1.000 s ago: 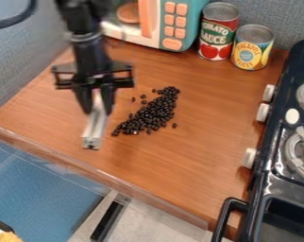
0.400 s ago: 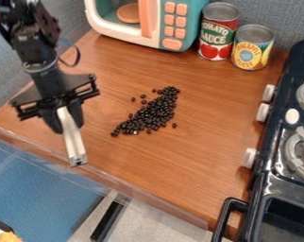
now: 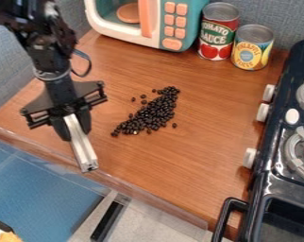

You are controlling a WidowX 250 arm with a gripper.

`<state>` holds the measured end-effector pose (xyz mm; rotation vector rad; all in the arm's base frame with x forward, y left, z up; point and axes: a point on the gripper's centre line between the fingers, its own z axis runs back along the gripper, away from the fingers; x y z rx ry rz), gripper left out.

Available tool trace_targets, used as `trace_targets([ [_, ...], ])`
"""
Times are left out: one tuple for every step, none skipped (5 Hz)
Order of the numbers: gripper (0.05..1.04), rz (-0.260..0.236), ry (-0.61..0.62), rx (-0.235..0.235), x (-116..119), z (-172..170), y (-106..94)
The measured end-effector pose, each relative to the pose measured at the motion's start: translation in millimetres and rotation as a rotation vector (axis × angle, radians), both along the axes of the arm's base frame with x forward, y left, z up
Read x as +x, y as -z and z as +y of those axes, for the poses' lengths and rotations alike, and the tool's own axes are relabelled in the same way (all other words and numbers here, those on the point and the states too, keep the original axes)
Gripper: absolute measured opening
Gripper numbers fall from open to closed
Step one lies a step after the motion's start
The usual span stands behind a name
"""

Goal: Sweep into pile

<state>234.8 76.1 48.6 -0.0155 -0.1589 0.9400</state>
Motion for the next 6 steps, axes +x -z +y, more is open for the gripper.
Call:
trace_targets([
  [0.328,0.014,-0.042,-0.016,11.6,-6.2,0.8],
  [0.328,0.031,-0.088,-0.026,18.6,-7.6,7.4],
  [0.328,0.039,-0.098,-0.012,20.7,-6.3,11.6],
  [0.328,0.034,-0.082,0.003,17.0,-5.9,16.2],
  [0.328,0.022,-0.052,0.008,17.3,-9.1,20.4],
  [0.328,0.012,-0.043,0.022,20.0,-12.4,22.1],
])
